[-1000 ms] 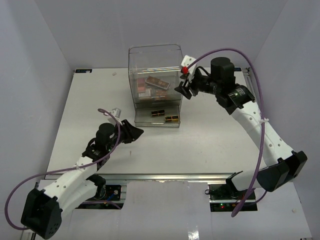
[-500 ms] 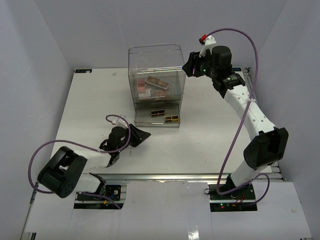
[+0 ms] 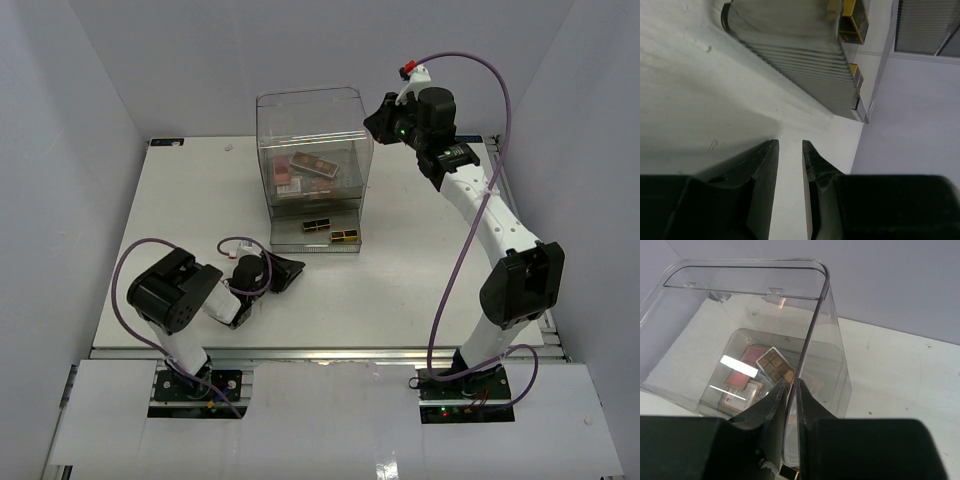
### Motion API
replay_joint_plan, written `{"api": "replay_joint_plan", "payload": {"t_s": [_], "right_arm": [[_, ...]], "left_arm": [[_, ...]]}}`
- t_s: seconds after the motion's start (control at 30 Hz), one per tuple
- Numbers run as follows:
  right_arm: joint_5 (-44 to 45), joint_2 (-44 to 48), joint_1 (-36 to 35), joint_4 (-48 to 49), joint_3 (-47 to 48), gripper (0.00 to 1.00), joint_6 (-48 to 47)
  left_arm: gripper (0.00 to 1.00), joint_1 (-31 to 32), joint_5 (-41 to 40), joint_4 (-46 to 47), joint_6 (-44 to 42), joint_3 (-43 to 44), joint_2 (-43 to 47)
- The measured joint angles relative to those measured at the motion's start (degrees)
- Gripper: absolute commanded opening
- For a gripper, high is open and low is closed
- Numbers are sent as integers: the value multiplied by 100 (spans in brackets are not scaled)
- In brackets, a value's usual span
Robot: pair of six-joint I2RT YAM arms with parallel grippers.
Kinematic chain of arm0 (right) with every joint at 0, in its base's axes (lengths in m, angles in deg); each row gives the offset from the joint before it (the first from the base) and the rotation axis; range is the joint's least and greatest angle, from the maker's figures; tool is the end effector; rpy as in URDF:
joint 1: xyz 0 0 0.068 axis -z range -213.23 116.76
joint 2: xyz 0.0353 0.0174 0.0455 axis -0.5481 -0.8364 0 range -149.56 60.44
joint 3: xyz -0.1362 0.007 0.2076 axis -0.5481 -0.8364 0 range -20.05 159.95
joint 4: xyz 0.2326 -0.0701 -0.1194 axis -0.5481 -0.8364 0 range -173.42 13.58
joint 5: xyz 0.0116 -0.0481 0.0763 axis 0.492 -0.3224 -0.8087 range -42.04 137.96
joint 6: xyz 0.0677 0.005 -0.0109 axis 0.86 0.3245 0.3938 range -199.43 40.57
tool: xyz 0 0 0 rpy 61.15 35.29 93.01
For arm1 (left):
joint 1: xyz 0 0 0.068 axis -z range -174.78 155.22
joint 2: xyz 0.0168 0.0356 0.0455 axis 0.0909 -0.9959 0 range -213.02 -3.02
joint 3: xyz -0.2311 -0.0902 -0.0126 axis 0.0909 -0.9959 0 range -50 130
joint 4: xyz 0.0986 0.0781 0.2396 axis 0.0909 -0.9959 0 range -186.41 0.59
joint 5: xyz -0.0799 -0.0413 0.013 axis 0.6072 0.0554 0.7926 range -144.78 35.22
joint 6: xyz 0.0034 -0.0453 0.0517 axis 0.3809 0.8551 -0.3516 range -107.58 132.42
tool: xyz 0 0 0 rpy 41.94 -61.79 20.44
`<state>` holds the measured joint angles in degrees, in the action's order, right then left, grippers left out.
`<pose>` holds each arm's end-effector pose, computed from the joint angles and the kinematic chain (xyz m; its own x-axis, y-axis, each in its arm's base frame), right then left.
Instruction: Organize the makeup
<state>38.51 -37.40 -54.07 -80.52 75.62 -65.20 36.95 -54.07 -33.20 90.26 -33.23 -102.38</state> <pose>0.4056 0.1642 0.3862 -0.2227 0.1749 -0.9591 -0.4629 0.8469 0.2619 0.2269 -0.1411 0.0465 -0.6031 -0.7763 -0.1834 -0.2565 0.4064 -0.8769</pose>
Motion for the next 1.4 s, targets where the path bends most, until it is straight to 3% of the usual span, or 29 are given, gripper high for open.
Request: {"api": "replay_joint_plan", "payload": {"t_s": [0.47,1.03,1.13,1.3,1.4], "right_arm": [[-17,93,28,375,-280,8,232],[-123,159,63,584,-465,11,333],[-133,160,63,590,-467,28,332],[-379,178,30,409,-467,66,195],[-424,279,17,233,-497,76,-15]], "left_arm": [[37,199,-494,801,1134,1702,-1849],[45,-100,-772,174,1367,2791,-2214],[47,-139,-650,12,1320,2842,-2214],[48,-235,-452,-67,1191,2913,-2214],[50,-310,-379,30,1118,2857,-2205]]}}
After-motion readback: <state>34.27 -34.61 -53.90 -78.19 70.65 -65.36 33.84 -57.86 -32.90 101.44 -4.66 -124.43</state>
